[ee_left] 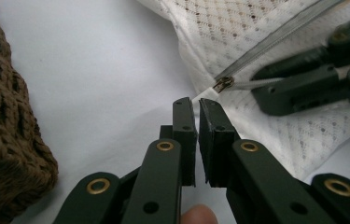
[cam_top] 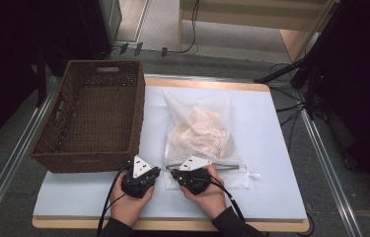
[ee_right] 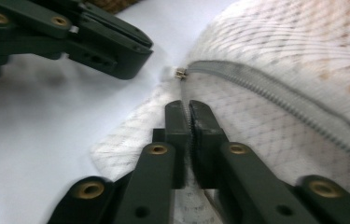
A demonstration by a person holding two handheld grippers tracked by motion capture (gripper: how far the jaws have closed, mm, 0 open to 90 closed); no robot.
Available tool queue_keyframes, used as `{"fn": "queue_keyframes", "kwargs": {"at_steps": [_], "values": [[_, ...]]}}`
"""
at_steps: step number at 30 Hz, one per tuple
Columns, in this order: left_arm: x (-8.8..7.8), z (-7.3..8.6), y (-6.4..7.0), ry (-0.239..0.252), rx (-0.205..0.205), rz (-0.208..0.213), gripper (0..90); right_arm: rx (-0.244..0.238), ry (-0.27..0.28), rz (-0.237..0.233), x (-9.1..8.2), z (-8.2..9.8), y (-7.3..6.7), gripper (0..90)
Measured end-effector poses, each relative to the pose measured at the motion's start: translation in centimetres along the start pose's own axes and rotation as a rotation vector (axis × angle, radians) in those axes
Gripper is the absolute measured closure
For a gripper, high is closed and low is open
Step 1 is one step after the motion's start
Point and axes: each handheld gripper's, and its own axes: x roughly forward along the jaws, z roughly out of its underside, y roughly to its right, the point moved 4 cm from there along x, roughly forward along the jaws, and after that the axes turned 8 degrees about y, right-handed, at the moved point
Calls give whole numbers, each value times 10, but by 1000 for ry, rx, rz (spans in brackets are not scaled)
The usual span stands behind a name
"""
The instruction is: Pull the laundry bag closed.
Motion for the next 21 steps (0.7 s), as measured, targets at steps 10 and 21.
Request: {"fn": "queue_keyframes", "kwargs": {"at_steps": [10,21], "values": [[16,-6,7,-33,31,7,873,77,147,-98,-20,-15,1,886],[18,-14,11,47,-24,53,869,107,129,-84,-20,-7,6,884]]}}
